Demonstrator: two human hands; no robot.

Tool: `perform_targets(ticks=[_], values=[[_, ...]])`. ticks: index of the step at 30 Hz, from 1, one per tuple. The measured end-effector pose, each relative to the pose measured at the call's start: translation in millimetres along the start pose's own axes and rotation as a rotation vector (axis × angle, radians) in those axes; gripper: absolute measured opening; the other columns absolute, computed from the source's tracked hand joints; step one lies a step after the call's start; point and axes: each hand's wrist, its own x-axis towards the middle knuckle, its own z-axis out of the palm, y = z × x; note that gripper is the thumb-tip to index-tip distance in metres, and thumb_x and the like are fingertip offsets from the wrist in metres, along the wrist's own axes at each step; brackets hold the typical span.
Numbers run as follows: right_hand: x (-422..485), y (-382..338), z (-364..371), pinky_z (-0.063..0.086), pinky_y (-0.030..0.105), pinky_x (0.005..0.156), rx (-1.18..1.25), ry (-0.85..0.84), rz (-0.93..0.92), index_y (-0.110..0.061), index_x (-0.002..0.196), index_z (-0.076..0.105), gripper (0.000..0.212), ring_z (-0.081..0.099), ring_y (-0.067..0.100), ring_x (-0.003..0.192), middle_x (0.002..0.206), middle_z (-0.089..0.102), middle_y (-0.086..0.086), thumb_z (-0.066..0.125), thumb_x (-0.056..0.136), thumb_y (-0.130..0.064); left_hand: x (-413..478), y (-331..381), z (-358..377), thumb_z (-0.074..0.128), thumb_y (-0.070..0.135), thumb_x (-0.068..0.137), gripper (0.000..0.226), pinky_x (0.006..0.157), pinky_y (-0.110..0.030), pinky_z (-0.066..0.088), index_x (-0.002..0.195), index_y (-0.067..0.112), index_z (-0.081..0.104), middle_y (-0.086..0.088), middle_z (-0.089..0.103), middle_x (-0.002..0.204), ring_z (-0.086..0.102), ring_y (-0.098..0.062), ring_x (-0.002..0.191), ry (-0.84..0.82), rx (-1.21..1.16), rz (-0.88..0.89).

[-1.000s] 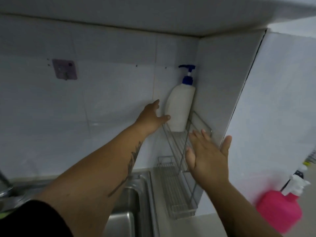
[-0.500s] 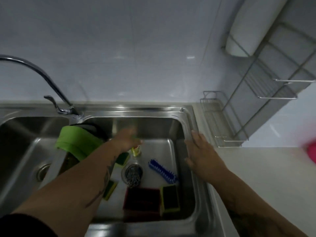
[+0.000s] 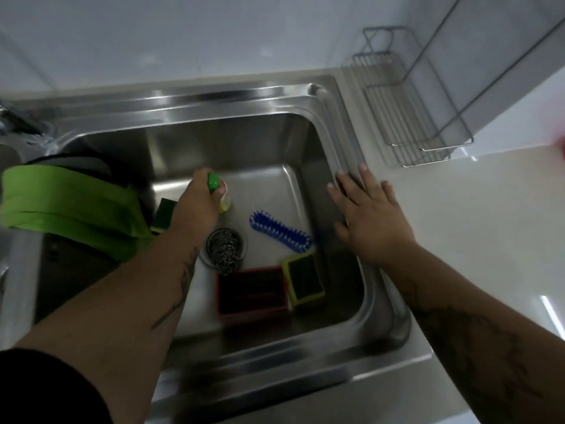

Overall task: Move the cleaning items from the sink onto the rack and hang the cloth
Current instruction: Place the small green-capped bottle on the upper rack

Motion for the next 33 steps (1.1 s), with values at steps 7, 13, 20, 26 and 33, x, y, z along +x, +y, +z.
perform_targets(ticks=[7,13,20,26,33], values=[[0,1,-14,-0.001,0.056,0.115,0.022,-0.166,-0.034,-0.026,0.153,0.001,0.077,-0.022,0.03,0.145,0.162,-0.011,-0.001,0.038,0.092,-0.055,-22,44,-43,0.057,0.043,0.091,0.038,0.078,-0.03,0.042,0.118,0.016,0.055,-0.003,0.061,0.099,0.057,-0.021,0.089,0.318,-0.174,-0.058],[-9,0,-76,0.002,0.042,0.119,0.27,-0.209,-0.1,-0.01,0.153,0.001,0.083,-0.015,0.026,0.147,0.162,-0.009,0.008,0.046,0.094,-0.049,-27,167,-110,0.075,0.044,0.069,0.024,0.083,-0.042,0.059,0.088,0.032,0.066,0.007,0.072,0.091,0.071,-0.018,0.089,0.414,-0.68,0.008],[-42,50,-232,0.01,0.035,0.12,0.337,0.758,-0.264,-0.009,0.148,0.029,0.066,0.007,0.023,0.149,0.159,0.022,0.007,0.039,0.093,-0.044,-34,343,-157,0.072,0.024,0.082,0.013,0.075,-0.036,0.058,0.092,0.028,0.066,0.007,0.071,0.089,0.069,-0.011,0.081,0.351,-0.801,0.393],[-19,117,-276,0.007,0.032,0.121,0.283,1.157,-0.1,-0.006,0.149,0.027,0.066,0.006,0.025,0.149,0.159,0.019,0.011,0.041,0.096,-0.042,-18,463,-158,0.069,0.026,0.083,0.01,0.074,-0.036,0.06,0.092,0.03,0.065,0.007,0.071,0.093,0.07,-0.011,0.084,0.382,-0.786,0.621],[23,136,-260,0.025,0.046,0.117,0.135,1.32,-0.095,0.003,0.142,0.037,0.064,0.023,0.034,0.144,0.152,0.033,0.02,0.037,0.097,-0.043,22,521,-107,0.067,0.033,0.085,0.021,0.088,-0.043,0.057,0.105,0.027,0.065,0.006,0.071,0.099,0.069,-0.01,0.092,0.296,-0.522,0.712]])
